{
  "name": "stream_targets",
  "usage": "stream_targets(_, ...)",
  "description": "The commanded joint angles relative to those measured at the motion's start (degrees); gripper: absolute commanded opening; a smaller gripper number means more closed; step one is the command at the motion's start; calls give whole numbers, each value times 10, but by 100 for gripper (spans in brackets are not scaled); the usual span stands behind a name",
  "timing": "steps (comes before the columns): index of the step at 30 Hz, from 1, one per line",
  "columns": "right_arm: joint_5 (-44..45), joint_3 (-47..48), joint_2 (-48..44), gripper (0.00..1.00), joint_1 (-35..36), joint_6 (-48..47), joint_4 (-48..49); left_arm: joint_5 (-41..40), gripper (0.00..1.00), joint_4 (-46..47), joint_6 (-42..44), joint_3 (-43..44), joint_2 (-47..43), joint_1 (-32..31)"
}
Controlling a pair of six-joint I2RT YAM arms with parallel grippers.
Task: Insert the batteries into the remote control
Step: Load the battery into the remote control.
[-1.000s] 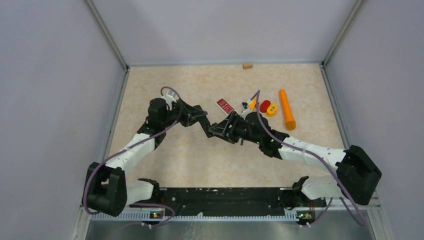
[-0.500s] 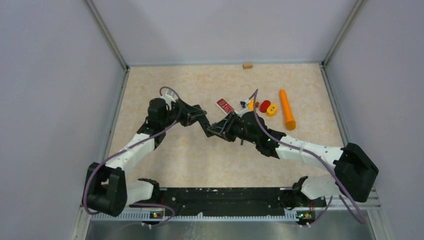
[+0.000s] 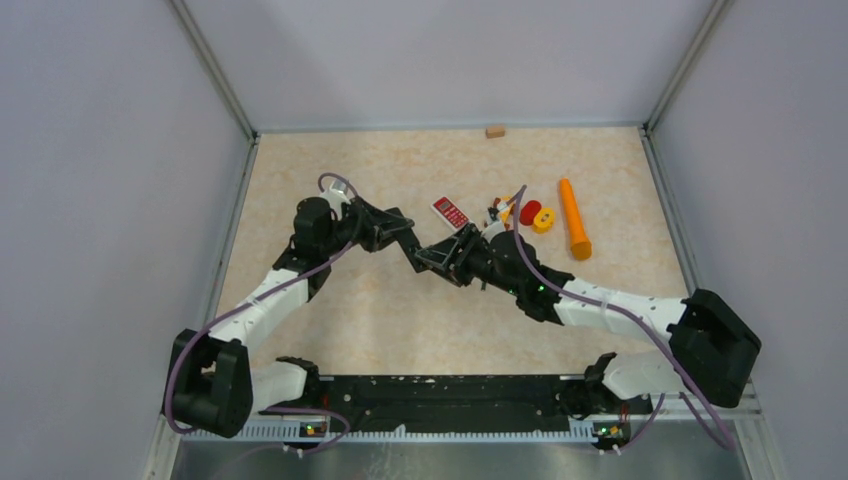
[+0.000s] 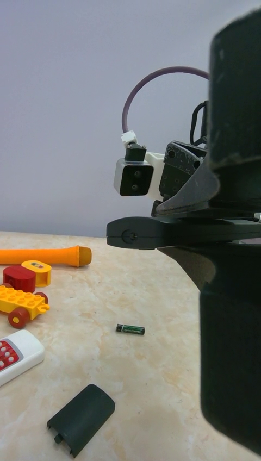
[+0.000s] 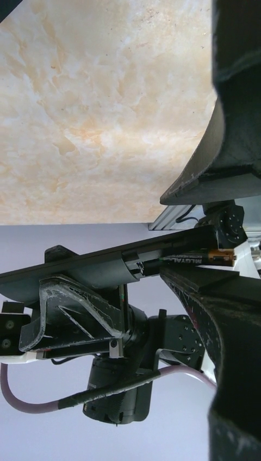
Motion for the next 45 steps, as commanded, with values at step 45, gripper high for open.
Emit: stream_targets(45,130,34,-21,66,26,-38,-24,-18,0,61,-81,-26,-29,8)
